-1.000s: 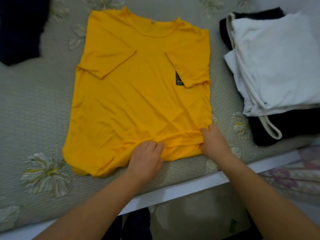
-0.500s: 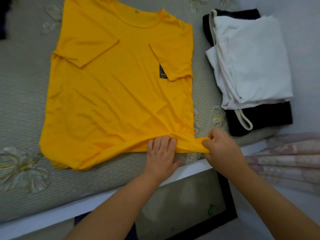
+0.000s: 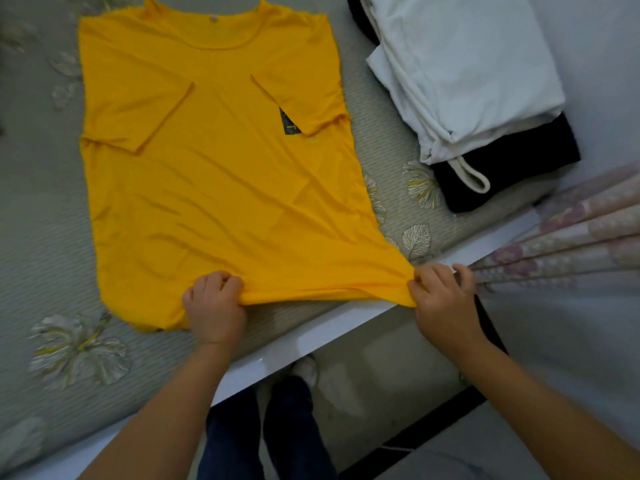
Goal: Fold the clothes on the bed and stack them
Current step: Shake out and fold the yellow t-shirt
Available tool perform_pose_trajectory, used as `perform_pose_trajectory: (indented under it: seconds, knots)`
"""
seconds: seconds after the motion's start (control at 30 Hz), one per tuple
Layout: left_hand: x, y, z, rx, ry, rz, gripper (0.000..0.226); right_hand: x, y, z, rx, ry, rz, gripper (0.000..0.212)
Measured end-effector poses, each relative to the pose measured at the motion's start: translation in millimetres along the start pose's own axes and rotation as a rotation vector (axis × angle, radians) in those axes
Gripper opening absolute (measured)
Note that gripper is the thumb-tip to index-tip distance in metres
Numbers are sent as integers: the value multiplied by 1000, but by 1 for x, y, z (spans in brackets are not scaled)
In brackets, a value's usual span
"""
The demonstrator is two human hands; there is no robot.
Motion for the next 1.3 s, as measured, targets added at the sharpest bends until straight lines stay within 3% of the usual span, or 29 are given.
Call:
perform_pose_trajectory:
  seconds: [0.17, 0.33, 0.43, 0.5, 0.57, 0.63, 0.67, 0.73, 0.83, 0.9, 1.03, 1.1, 1.23, 1.3]
  knots:
    - [-78, 39, -39, -47, -149, -73, 16, -9, 16, 19, -148, 18, 43, 28]
    - [-96, 43, -64, -31, -311, 201, 17, -33, 0, 18, -200, 24, 7, 11]
    - [-111, 65, -56, -90, -380, 312, 22, -40, -4, 20, -294, 11, -43, 23]
    - [-124, 83, -43, -210, -377, 228, 54, -43, 0, 26, -339, 47, -88, 31]
    - [-133, 93, -33, -309, -335, 122, 74, -44, 6, 32, -292, 109, -132, 20]
    - [-135, 97, -31, -318, -332, 145, 49, -39, 11, 36, -219, 86, -172, 11]
    - [-137, 98, -32, -295, -329, 195, 30, -37, 14, 38, -212, 52, -188, 16]
    - [-139, 101, -35, -286, -319, 251, 14, -34, 15, 38, -243, -21, -219, 29]
    - [-143, 111, -36, -313, -319, 252, 15, -35, 17, 33, -211, -7, -293, 18]
    - [-147, 117, -35, -360, -320, 164, 21, -35, 21, 31, -201, 33, -310, 9]
    - [-154, 123, -33, -553, -330, -138, 22, -43, 27, 27, -312, 90, -270, 29]
    - [-153, 120, -32, -563, -370, -168, 25, -49, 26, 26, -329, 76, -271, 28]
    - [-130, 116, -26, -396, -490, 205, 63, -58, 27, 32, -319, 76, -276, 23]
    - [-120, 117, -14, -402, -521, 322, 75, -56, 29, 34, -315, 65, -263, 27]
Point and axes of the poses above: each hand's wrist, its own y-axis away from the middle knuckle, its own z-axis out of the palm, x = y × z, the point moved 2 cm from there along -y, towards the middle knuckle, and after that the axes turned 11 degrees about -x, right-handed, at the moved point
